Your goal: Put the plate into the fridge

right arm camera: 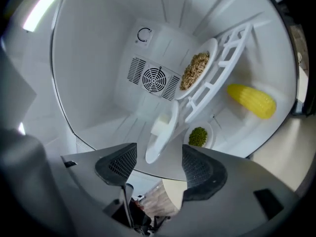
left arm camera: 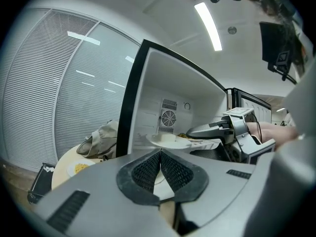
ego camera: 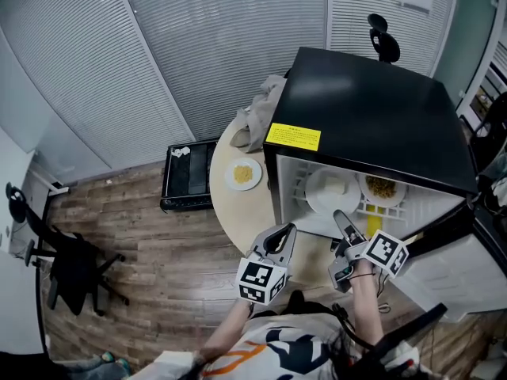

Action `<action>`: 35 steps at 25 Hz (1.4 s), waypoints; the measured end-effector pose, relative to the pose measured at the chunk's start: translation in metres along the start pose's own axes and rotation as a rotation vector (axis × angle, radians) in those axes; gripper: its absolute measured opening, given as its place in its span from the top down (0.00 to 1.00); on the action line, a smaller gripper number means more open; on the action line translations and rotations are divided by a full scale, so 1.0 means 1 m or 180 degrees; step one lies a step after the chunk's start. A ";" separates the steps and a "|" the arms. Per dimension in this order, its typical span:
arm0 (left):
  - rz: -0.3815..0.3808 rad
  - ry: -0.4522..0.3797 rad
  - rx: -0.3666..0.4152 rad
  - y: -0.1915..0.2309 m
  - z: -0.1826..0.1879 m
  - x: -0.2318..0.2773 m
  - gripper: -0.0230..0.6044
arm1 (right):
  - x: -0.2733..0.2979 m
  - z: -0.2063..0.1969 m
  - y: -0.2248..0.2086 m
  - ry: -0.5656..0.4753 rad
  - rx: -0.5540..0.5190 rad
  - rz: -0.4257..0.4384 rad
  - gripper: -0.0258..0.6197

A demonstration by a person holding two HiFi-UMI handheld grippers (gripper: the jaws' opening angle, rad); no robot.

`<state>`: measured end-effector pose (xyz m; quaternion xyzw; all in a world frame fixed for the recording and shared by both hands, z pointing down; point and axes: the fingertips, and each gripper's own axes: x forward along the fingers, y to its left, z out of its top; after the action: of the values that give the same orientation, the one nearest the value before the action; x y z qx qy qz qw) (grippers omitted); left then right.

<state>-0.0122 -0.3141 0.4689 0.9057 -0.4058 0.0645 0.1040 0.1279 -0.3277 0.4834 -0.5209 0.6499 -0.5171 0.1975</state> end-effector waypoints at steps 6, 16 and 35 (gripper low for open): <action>-0.0067 -0.0027 0.0007 -0.012 -0.001 -0.024 0.94 | -0.025 -0.024 0.004 -0.0014 -0.0327 -0.0089 0.59; -0.0227 -0.0004 -0.0009 -0.043 -0.017 -0.077 0.94 | -0.070 -0.090 0.022 0.0056 -0.0864 -0.0024 0.85; -0.0383 0.0082 -0.0097 -0.086 -0.060 -0.173 0.94 | -0.152 -0.195 0.025 0.0199 -0.1258 -0.0088 0.91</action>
<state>-0.0642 -0.1186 0.4804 0.9259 -0.3501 0.0635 0.1267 0.0189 -0.1047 0.4937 -0.5421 0.7373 -0.3981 0.0640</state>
